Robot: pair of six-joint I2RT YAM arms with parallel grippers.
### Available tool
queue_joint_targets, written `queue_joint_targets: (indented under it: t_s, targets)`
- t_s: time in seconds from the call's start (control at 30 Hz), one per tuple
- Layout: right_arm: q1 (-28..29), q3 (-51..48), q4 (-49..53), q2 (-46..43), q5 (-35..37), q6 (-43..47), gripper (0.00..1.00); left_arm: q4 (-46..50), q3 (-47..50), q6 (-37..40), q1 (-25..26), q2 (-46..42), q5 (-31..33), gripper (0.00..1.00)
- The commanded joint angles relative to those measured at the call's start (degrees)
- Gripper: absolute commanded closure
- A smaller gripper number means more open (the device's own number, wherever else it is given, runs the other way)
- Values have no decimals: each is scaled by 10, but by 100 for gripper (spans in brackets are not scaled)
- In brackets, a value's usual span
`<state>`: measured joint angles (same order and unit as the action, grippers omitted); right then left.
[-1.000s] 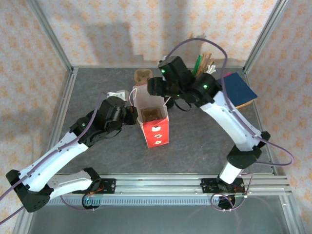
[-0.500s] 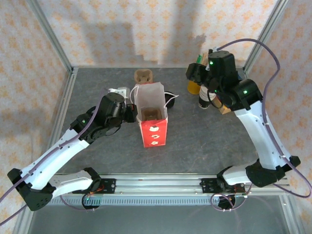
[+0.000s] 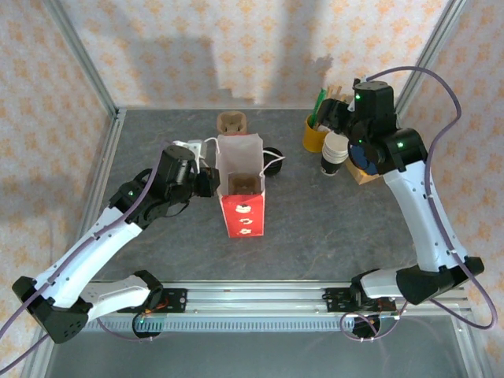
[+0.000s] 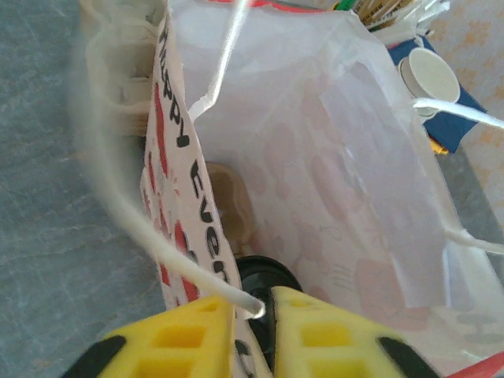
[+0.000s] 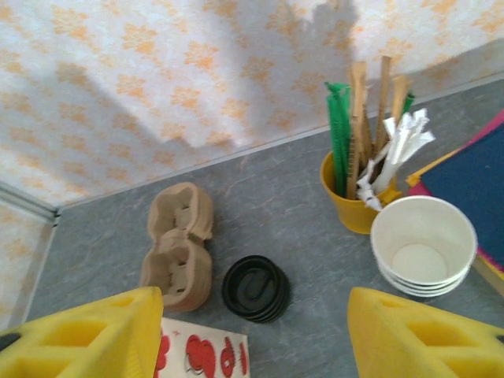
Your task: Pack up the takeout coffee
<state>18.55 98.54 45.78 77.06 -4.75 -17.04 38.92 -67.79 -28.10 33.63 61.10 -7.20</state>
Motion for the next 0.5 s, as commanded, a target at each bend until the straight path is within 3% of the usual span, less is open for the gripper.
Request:
queue_joint_targets:
  t_s: [0.0,0.23,0.47]
  targets:
    - [-21,-14,-48,3,5,37,37,9,-14,0,-4,-15,-4,66]
    - [-74,-31,-112,53,-2,63,37,30,-68,18,-4,-32,13,47]
    - [-91,-8,-150,142,-5,88,36,28,-118,49,-5,-48,-6,45]
